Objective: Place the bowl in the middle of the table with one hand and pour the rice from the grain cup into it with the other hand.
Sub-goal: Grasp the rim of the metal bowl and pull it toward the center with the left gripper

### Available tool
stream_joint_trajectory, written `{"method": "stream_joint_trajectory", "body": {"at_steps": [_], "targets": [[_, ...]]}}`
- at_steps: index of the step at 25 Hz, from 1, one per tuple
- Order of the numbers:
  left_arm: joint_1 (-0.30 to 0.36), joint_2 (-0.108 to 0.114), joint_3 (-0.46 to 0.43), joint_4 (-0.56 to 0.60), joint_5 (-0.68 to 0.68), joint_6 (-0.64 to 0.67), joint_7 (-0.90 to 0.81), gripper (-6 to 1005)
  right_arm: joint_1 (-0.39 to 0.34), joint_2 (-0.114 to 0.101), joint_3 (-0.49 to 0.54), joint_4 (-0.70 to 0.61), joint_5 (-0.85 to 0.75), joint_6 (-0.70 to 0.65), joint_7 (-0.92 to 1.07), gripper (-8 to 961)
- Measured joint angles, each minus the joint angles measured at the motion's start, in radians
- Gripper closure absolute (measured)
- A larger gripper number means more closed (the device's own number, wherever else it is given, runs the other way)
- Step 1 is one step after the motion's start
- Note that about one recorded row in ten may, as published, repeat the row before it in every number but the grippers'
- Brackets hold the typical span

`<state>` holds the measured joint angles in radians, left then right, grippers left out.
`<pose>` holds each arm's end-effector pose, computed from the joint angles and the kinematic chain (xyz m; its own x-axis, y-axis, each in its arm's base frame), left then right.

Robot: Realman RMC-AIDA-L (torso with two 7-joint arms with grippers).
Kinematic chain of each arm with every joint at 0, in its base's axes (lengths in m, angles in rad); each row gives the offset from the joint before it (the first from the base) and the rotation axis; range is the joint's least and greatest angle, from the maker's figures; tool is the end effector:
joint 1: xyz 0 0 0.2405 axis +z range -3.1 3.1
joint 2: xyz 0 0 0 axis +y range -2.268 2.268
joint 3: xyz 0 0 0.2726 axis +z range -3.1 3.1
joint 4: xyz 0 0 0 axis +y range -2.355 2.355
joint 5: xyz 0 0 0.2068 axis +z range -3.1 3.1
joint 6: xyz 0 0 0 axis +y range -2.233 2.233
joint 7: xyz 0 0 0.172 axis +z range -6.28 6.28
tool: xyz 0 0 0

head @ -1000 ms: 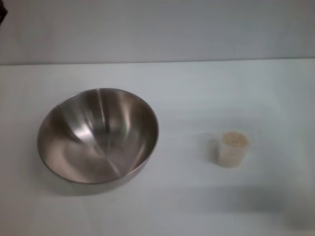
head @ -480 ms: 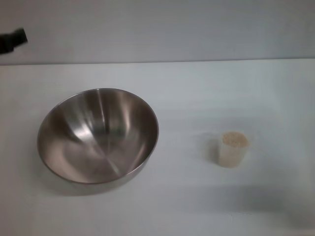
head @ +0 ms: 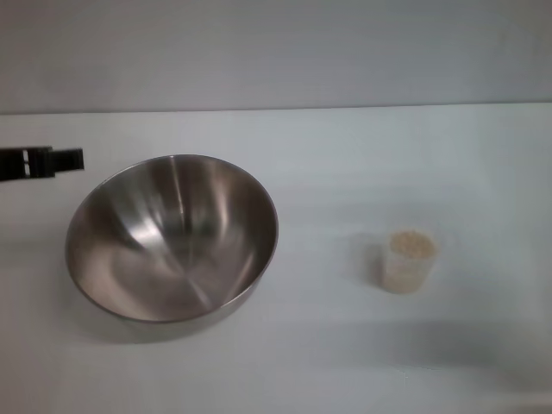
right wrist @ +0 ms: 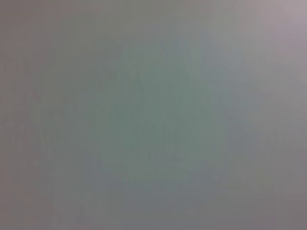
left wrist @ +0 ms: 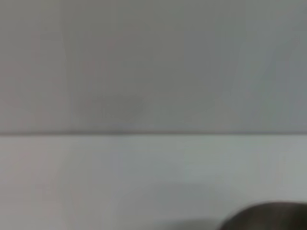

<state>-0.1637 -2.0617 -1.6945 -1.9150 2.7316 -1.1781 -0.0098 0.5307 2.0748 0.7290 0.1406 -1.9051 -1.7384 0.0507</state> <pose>-0.2141 0.3509 0.0685 0.5562 0.6448 0.5242 0.7597 -0.1389 -0.6353 0.2653 0.3561 0.0686 0.5562 0.6332 -0.5383 -0.7021 0.0116 -0.7119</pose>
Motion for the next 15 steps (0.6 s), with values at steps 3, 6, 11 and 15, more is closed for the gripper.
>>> {"method": "stream_joint_trajectory", "body": {"at_steps": [3, 6, 11, 15], "targets": [[-0.011, 0.000, 0.000, 0.043, -0.014, -0.028, 0.007, 177, 0.005, -0.001, -0.001, -0.006, 0.000, 0.002, 0.000, 427], [-0.033, 0.000, 0.000, 0.092, -0.014, -0.054, 0.024, 177, 0.005, -0.001, -0.001, -0.007, 0.000, 0.003, 0.000, 427], [-0.060, -0.001, 0.004, 0.140, -0.014, -0.080, 0.051, 177, 0.004, -0.001, -0.002, -0.012, 0.000, 0.003, 0.000, 427], [-0.072, -0.002, 0.004, 0.180, -0.011, -0.077, 0.061, 177, 0.001, -0.001, -0.002, -0.012, 0.000, 0.002, 0.000, 427]]}}
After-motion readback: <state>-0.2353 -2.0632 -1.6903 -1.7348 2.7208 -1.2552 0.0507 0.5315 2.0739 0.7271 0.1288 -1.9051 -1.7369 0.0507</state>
